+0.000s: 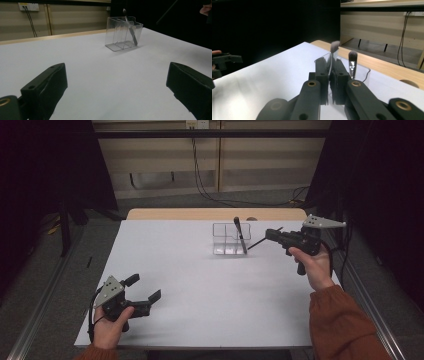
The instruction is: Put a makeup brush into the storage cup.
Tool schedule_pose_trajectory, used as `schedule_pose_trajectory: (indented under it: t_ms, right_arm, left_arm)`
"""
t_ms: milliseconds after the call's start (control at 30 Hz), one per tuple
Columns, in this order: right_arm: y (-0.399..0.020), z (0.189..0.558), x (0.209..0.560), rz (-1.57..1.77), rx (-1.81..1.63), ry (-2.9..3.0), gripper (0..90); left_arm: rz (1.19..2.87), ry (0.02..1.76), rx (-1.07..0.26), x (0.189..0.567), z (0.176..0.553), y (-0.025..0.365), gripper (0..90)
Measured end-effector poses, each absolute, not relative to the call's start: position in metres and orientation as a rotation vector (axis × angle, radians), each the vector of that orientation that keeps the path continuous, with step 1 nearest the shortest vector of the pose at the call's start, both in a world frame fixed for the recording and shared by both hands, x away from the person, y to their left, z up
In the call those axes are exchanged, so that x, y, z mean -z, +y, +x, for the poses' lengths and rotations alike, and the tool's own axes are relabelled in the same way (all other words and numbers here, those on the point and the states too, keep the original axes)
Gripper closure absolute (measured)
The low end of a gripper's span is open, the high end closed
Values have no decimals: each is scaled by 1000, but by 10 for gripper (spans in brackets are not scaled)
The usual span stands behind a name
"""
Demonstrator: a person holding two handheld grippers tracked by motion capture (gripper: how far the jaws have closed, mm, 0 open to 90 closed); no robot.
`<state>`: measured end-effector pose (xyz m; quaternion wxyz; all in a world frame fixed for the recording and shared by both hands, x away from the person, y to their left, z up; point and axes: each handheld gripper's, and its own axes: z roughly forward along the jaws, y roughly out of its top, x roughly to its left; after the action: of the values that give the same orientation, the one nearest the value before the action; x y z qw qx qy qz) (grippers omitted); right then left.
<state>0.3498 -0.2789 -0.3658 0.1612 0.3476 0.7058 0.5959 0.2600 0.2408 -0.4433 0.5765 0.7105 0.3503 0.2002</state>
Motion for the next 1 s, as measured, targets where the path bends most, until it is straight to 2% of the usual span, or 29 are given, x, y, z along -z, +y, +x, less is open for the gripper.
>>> schedule_pose_trajectory:
  t_ms: [1000]
  right_arm:
    - [-262, 411, 363, 1113, -1480, 2070, 852]
  left_arm:
    - [1668, 804, -475, 443, 261, 241, 34]
